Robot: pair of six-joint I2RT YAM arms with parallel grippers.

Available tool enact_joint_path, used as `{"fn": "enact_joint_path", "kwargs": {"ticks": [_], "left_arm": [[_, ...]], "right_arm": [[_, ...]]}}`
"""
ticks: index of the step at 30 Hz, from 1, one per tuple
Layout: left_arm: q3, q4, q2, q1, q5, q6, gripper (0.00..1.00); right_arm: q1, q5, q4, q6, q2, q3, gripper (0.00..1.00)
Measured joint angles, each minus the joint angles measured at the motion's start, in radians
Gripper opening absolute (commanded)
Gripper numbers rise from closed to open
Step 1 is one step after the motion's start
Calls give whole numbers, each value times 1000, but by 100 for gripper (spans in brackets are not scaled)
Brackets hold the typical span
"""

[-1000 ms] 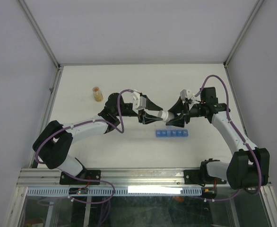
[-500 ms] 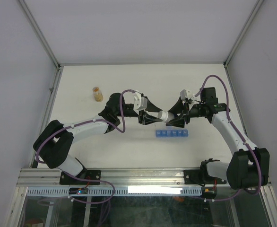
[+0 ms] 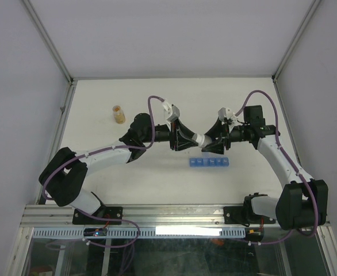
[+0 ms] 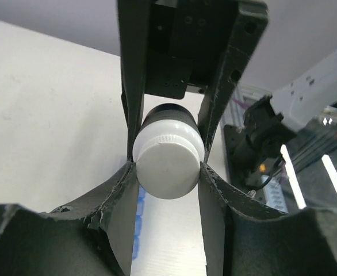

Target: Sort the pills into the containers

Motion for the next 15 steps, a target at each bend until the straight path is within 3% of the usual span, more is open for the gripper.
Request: {"fn": "enact_joint_path", "kwargs": {"ticks": [5, 12, 15], "left_arm": [[0, -69, -29, -24, -164, -247, 0], [-1, -134, -57, -52, -307, -395, 1], [-2, -138, -65, -53, -312, -405, 32]], "right_arm": [[0, 34, 32, 34, 2, 15, 0], [-4, 51, 54, 56, 2, 15, 0], [-3, 40, 68, 61, 2, 16, 0]]}}
